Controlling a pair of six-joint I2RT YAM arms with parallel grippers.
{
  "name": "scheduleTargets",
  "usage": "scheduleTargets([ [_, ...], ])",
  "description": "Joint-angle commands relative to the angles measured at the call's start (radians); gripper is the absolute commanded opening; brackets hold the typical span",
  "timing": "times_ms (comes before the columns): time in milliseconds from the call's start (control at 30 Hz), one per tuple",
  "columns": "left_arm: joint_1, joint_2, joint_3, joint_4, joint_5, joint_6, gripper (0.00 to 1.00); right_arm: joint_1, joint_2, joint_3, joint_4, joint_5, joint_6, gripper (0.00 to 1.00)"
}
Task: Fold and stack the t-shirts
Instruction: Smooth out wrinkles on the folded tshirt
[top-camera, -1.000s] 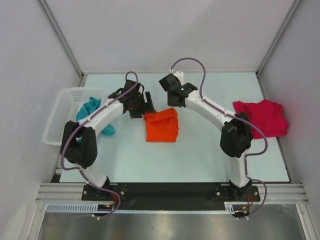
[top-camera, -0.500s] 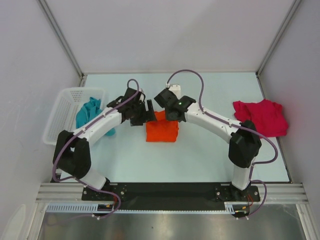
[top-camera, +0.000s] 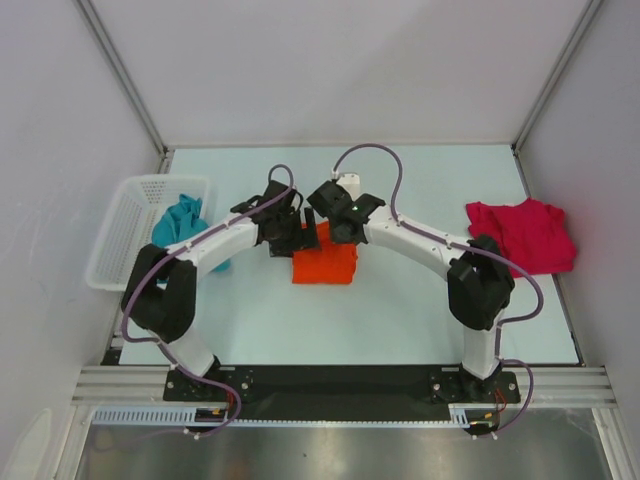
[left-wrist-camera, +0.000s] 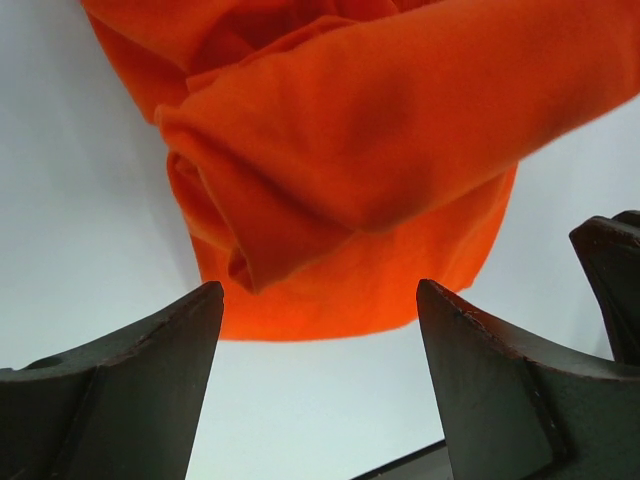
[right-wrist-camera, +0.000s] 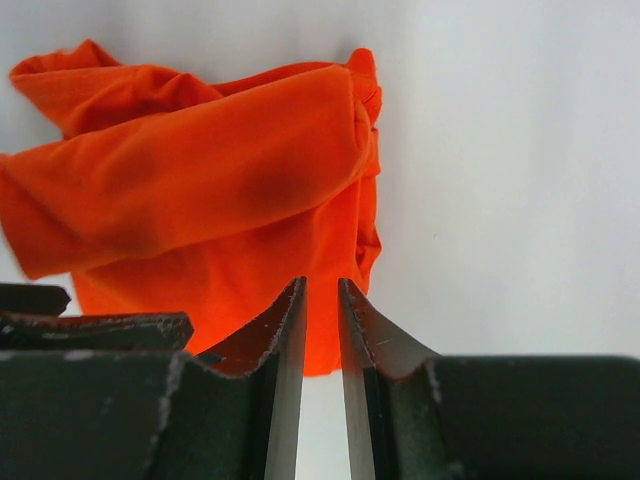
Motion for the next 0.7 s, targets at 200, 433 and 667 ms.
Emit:
scheduleTargets([
  [200, -0.001, 0.104, 0.124, 0.031, 0.008, -0.007, 0.84, -0.064, 0.066, 0.032, 0.061, -0.011, -0.025, 0.24],
  [433, 0.011, 0.135, 0.173, 0.013, 0.007, 0.01, 0.84, -0.09, 0.119, 0.075, 0.084, -0.027, -0.044, 0.24],
  [667, 0.039, 0.126, 0.179, -0.006, 0.004, 0.023, 0.84, -0.097, 0.176, 0.142, 0.088, -0.038, -0.054, 0.23],
])
